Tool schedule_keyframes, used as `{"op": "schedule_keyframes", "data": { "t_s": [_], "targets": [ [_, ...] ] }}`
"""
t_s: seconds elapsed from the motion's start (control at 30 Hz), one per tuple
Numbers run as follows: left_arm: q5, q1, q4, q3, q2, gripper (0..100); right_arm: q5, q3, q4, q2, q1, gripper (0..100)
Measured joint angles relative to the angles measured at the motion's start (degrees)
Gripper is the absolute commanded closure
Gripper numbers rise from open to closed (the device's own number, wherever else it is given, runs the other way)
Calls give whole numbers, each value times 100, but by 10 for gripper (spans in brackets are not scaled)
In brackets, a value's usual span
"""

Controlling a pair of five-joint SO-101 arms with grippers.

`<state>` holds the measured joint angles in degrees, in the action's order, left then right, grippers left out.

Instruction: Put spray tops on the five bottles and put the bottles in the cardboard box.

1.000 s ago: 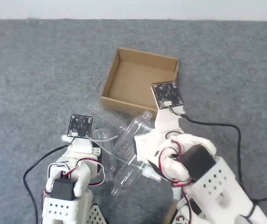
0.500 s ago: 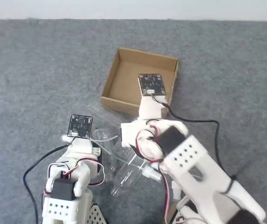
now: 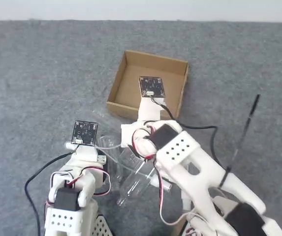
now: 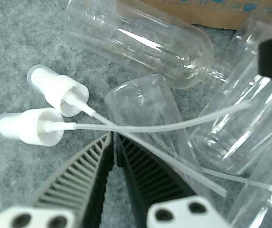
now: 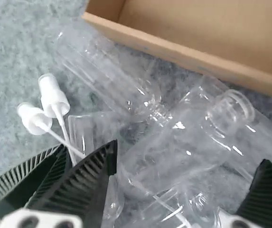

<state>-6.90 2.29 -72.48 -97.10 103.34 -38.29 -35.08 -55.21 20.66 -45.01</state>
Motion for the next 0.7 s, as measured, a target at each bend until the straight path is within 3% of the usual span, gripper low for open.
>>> {"op": "schedule_keyframes", "data": {
  "t_s": [0.43,0.7],
  "targets": [
    [0,0,0,0,0,988,-35,0,211,-501,44,618],
    [0,0,0,0,0,988,-44,0,396,-809,378,776]
  ]
}}
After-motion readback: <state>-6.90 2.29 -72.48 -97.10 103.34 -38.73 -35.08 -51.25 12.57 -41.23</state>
